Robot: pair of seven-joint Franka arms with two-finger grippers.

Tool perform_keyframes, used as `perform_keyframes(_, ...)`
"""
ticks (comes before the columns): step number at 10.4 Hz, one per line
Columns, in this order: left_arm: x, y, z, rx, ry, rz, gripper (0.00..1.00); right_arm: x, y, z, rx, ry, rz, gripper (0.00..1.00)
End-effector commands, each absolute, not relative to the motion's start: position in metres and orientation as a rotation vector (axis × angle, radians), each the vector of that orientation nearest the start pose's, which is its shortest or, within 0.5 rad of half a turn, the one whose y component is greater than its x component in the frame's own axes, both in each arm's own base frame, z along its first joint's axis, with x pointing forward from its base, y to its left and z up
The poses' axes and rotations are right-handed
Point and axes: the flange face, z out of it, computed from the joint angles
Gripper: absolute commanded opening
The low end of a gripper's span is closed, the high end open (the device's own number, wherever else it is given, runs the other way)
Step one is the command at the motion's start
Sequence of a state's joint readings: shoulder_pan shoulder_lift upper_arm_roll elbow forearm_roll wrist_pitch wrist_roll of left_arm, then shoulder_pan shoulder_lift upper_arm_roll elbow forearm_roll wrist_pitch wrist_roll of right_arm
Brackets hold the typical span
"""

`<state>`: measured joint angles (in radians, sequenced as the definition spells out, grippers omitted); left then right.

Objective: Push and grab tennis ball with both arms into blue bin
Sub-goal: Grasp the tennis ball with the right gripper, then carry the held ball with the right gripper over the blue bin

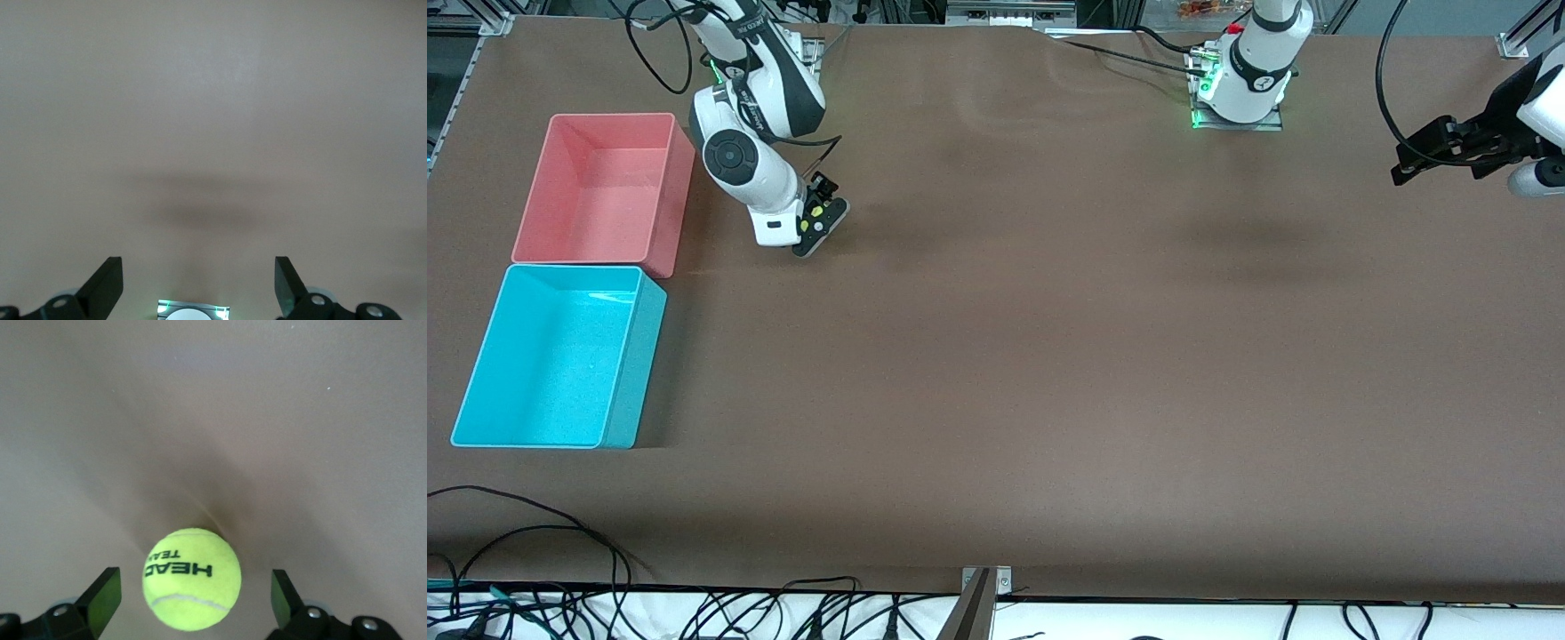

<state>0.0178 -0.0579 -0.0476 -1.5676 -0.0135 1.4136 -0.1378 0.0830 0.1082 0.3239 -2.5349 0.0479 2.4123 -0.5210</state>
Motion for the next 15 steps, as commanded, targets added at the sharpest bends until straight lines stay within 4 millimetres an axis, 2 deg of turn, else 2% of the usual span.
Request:
perform_keyframes(1, 0.521, -0.034, 0.649, -3.118, -0.143, 0.135, 1.00, 0.389, 0.159, 0.206, -2.725, -1.363, 0.308, 0.98)
perform_keyframes(3, 0.520, -0.043, 0.650, -3.113, -0.119, 0.131, 1.00, 0.383, 0.156, 0.201, -2.725, -1.352, 0.333, 0.94)
perform_keyframes(6, 0.519, -0.043, 0.650, -3.111, -0.117, 0.135, 1.00, 0.381, 0.157, 0.195, -2.733, -1.321, 0.346, 0.92)
perform_keyframes(8, 0.519, -0.042, 0.650, -3.111, -0.119, 0.137, 1.00, 0.381, 0.157, 0.193, -2.734, -1.314, 0.343, 0.77)
perform_keyframes(9, 0.518, -0.042, 0.650, -3.110, -0.122, 0.140, 1.00, 0.382, 0.157, 0.194, -2.747, -1.292, 0.342, 0.57)
perform_keyframes(10, 0.518, -0.042, 0.650, -3.110, -0.122, 0.140, 1.00, 0.386, 0.160, 0.199, -2.775, -1.249, 0.327, 0.49)
perform_keyframes(12, 0.518, -0.041, 0.650, -3.109, -0.127, 0.145, 1.00, 0.408, 0.167, 0.231, -2.826, -1.179, 0.255, 0.45)
perform_keyframes(14, 0.518, -0.040, 0.650, -3.108, -0.129, 0.154, 1.00, 0.440, 0.168, 0.297, -2.842, -1.155, 0.242, 0.46)
perform_keyframes(15, 0.518, -0.040, 0.650, -3.108, -0.129, 0.154, 1.00, 0.465, 0.151, 0.332, -2.858, -1.102, 0.237, 0.46)
